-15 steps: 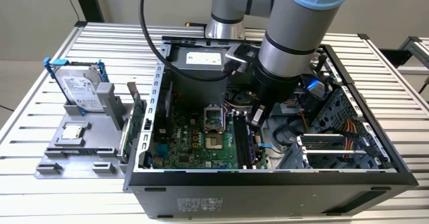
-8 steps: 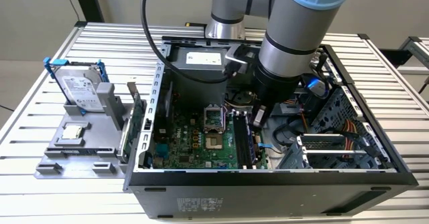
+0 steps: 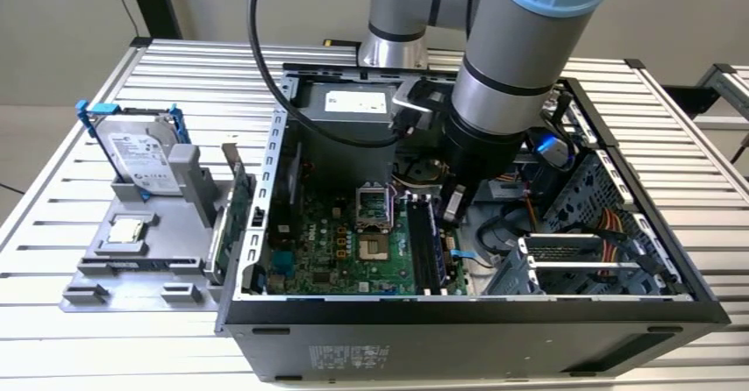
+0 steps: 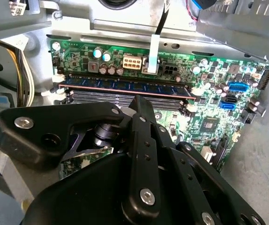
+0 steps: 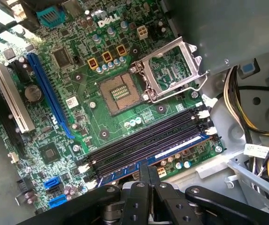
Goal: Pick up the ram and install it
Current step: 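Press down the ram until it locks into place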
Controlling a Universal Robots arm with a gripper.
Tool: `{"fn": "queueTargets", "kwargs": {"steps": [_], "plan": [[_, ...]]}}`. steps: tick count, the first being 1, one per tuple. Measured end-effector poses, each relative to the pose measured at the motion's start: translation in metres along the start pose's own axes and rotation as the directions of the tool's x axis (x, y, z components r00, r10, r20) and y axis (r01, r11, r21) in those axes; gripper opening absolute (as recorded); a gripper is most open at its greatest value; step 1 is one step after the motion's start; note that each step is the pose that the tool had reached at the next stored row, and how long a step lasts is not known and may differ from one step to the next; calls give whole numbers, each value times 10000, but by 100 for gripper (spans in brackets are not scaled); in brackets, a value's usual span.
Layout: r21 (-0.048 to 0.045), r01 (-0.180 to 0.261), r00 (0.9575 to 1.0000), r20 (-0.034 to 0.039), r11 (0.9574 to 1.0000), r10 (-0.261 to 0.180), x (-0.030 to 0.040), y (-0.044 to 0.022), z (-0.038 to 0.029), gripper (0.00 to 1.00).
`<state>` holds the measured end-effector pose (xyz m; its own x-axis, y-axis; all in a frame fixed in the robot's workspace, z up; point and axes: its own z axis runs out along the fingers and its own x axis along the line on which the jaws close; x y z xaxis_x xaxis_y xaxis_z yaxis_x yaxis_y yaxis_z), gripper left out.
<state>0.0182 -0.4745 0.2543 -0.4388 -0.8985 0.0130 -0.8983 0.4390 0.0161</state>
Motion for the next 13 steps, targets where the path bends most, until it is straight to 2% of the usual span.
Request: {"fn": "queueTargets", "kwargs": {"steps": [3,6,13], "plan": [[1,57,10000,-1,10000,-57,0,0,0,0],[3,328,9995,-4,9995,-328,0,-1,0,0],[6,1033,9947,-1,9947,-1033,-7,-13,0,0]]}}
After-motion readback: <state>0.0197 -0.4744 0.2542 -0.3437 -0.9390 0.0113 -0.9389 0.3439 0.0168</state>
